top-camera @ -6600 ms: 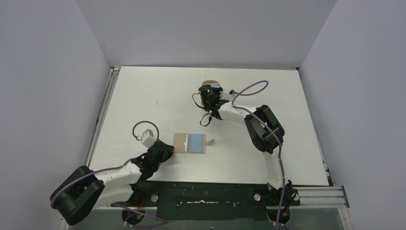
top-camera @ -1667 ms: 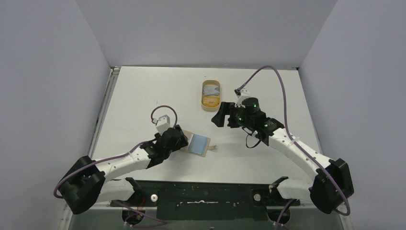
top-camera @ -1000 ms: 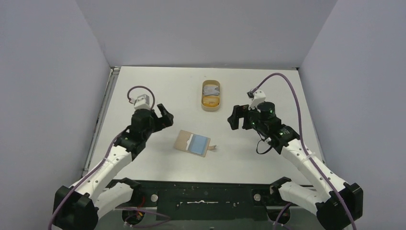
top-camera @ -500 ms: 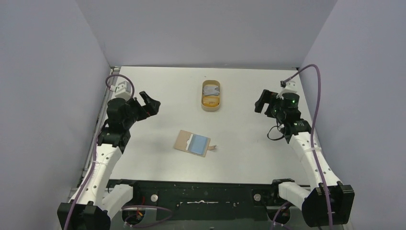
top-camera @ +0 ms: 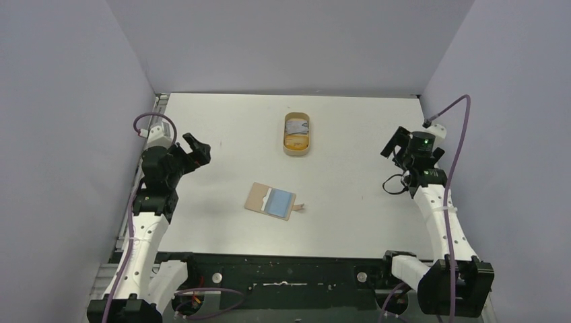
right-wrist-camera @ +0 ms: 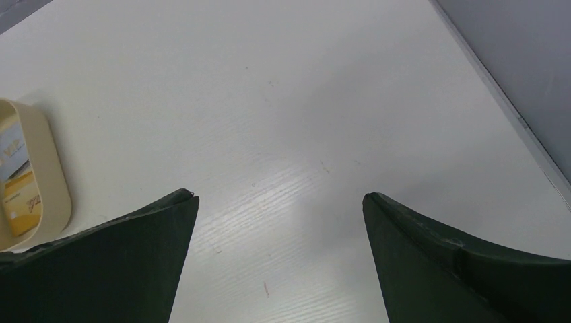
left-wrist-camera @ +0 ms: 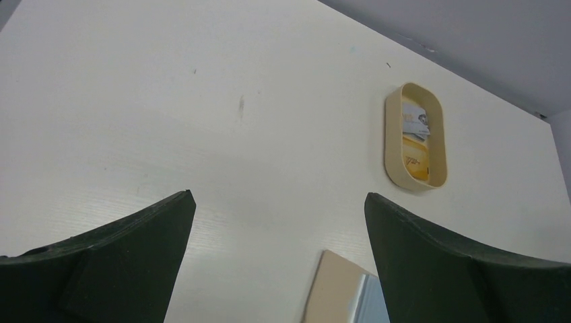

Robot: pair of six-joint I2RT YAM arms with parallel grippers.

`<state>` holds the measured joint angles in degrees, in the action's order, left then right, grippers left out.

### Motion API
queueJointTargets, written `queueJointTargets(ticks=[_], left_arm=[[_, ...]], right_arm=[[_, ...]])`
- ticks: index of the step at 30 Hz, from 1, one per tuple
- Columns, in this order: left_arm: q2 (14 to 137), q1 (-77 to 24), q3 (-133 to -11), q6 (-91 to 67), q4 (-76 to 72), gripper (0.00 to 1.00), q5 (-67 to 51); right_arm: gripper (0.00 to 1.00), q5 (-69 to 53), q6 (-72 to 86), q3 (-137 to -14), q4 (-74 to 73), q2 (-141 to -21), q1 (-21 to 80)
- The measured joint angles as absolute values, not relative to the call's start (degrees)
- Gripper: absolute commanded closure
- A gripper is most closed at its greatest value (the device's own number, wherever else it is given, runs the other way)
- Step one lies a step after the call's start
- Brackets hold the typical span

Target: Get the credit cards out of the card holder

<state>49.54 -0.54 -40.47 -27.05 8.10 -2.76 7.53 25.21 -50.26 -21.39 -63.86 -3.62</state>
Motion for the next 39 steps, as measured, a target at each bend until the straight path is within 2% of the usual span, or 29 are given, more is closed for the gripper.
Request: queueJointTargets(ticks=[8,11,25,39], left_arm=[[45.8,-1.2,-40.2,-27.0,8.7,0.03,-1.3],[45.2,-1.4,-40.2,-27.0,8.4,0.03,-1.1],[45.2,-1.4,-39.9,-27.0,8.4,0.03,-0.9],[45.2,-1.4,-39.9,-27.0,8.4,0.03,-0.8]], right_arm=[[0.00,8.9,25.1,-44.5,-19.3,-49.1,-3.7],[0.00,9.9,24.9,-44.3,-18.4,-47.1,-3.7],[0.00,10.0,24.7,-44.3,-18.5,-52.4,-3.7],[0.00,9.0,24.7,-44.3,-18.5,-52.8,-3.7]])
